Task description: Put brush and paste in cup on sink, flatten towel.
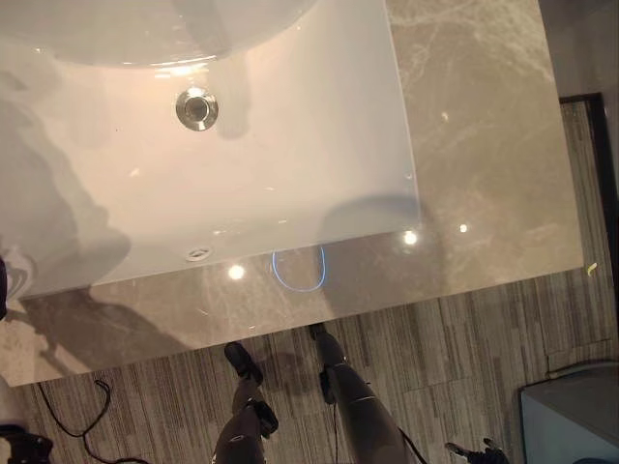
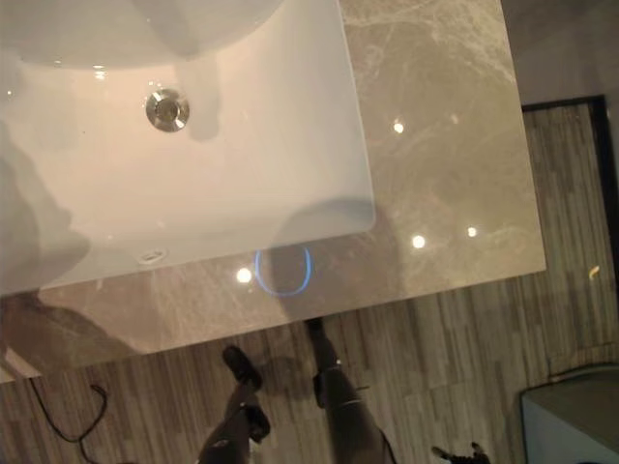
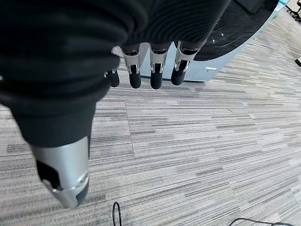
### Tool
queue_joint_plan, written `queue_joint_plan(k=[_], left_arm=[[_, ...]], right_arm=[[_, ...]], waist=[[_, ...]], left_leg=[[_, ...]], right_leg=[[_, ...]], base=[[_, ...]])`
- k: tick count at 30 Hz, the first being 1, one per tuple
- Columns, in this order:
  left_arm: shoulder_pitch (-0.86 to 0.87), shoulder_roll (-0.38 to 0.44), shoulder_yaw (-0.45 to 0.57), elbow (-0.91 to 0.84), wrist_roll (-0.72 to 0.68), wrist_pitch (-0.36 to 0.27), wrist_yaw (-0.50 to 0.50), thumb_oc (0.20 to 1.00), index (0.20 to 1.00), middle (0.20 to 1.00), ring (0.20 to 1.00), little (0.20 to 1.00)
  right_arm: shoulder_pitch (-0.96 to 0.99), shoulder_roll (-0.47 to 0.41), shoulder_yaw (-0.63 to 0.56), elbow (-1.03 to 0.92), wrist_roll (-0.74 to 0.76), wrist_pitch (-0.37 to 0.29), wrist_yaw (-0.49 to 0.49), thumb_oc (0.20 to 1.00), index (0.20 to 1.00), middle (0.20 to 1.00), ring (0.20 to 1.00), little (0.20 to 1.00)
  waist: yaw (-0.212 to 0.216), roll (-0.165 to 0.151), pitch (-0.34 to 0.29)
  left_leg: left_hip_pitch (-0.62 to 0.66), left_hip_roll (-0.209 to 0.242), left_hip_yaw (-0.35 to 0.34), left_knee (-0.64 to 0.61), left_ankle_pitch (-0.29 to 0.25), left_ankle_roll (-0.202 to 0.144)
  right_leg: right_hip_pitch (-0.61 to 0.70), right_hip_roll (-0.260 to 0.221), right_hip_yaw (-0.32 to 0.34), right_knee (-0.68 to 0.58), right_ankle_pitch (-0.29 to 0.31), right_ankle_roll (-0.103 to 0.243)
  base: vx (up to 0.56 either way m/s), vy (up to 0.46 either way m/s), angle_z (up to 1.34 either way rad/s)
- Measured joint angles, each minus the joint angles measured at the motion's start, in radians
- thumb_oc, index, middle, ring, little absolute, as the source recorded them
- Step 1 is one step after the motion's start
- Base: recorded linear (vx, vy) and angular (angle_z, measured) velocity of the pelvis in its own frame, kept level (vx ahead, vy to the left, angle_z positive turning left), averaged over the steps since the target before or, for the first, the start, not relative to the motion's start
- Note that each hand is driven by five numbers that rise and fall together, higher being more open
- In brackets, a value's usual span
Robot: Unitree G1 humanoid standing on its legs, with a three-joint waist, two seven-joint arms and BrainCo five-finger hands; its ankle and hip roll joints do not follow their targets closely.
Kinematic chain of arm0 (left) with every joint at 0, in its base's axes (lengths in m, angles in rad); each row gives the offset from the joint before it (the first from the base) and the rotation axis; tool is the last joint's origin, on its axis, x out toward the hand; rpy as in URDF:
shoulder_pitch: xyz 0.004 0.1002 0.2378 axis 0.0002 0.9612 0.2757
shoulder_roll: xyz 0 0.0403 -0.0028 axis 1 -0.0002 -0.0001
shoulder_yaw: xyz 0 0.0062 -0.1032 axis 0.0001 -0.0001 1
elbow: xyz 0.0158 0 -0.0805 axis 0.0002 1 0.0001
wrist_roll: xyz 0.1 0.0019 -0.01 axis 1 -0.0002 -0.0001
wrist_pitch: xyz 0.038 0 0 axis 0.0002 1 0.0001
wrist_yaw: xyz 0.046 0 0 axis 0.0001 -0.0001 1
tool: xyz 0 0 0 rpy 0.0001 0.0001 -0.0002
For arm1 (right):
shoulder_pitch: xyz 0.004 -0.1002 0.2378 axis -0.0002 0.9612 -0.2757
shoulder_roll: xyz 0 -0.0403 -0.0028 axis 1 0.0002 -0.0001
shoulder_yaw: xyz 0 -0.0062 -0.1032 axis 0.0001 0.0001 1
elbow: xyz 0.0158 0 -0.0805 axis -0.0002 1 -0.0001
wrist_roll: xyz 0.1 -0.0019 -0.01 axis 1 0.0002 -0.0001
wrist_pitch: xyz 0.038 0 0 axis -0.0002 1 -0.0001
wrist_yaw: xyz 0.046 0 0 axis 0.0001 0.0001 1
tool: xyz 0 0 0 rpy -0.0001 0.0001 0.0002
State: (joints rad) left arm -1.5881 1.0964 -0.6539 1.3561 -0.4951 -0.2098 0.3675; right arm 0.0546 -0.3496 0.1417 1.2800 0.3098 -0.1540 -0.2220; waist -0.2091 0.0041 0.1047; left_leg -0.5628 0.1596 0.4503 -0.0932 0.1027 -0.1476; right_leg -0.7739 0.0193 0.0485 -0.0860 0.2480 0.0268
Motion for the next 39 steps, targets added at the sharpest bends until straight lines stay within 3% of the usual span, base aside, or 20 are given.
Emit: queue_joint_plan(k=[5, 13, 25, 30, 39], left_arm=[[-0.055, 0.011, -0.064, 0.001, 0.014, 0.003, 0.003, 0.200, 0.200, 0.200, 0.200, 0.200], [-0.079, 0.000, -0.190, -0.047, 0.193, 0.018, 0.095, 0.200, 0.200, 0.200, 0.200, 0.200], [0.019, -0.073, -0.108, -0.114, 0.204, 0.000, 0.138, 0.200, 0.200, 0.200, 0.200, 0.200], [0.027, -0.086, -0.098, -0.108, 0.225, 0.007, 0.137, 0.200, 0.200, 0.200, 0.200, 0.200], [0.039, -0.187, -0.095, -0.058, 0.280, 0.040, 0.116, 0.200, 0.200, 0.200, 0.200, 0.200]], right_arm=[[0.000, 0.004, -0.003, 0.016, 0.032, 0.000, -0.013, 1.000, 1.000, 1.000, 1.000, 1.000], [-0.001, 0.018, -0.002, 0.033, 0.031, -0.002, -0.017, 1.000, 1.000, 1.000, 1.000, 1.000], [-0.029, 0.048, -0.002, 0.032, 0.038, -0.020, -0.021, 1.000, 1.000, 1.000, 1.000, 1.000], [-0.031, 0.048, 0.002, 0.031, 0.038, -0.019, -0.019, 1.000, 1.000, 1.000, 1.000, 1.000], [-0.075, 0.041, 0.017, 0.033, 0.031, 0.006, -0.016, 1.000, 1.000, 1.000, 1.000, 1.000]], waist=[[0.002, 0.002, -0.002], [0.000, 0.001, -0.003], [-0.019, -0.004, -0.006], [-0.022, -0.006, -0.007], [-0.020, -0.006, -0.007]], left_leg=[[-0.026, -0.003, 0.002, 0.000, 0.001, 0.000], [-0.031, 0.003, 0.002, 0.000, 0.001, -0.002], [0.020, -0.001, 0.029, 0.000, 0.000, -0.003], [0.030, -0.002, 0.029, 0.000, 0.001, -0.002], [0.108, -0.018, 0.011, -0.001, 0.003, 0.001]], right_leg=[[-0.028, -0.001, 0.003, 0.000, 0.003, 0.000], [-0.032, 0.005, 0.009, 0.000, 0.007, 0.003], [0.006, 0.007, 0.029, 0.000, 0.013, 0.010], [0.016, 0.004, 0.028, 0.001, 0.019, 0.007], [0.102, -0.019, 0.009, 0.000, 0.017, 0.009]], base=[[0.01, 0.000, -0.01], [0.01, 0.000, 0.00], [0.00, 0.005, -0.04], [-0.04, -0.003, 0.01], [-0.07, -0.028, 0.06]])
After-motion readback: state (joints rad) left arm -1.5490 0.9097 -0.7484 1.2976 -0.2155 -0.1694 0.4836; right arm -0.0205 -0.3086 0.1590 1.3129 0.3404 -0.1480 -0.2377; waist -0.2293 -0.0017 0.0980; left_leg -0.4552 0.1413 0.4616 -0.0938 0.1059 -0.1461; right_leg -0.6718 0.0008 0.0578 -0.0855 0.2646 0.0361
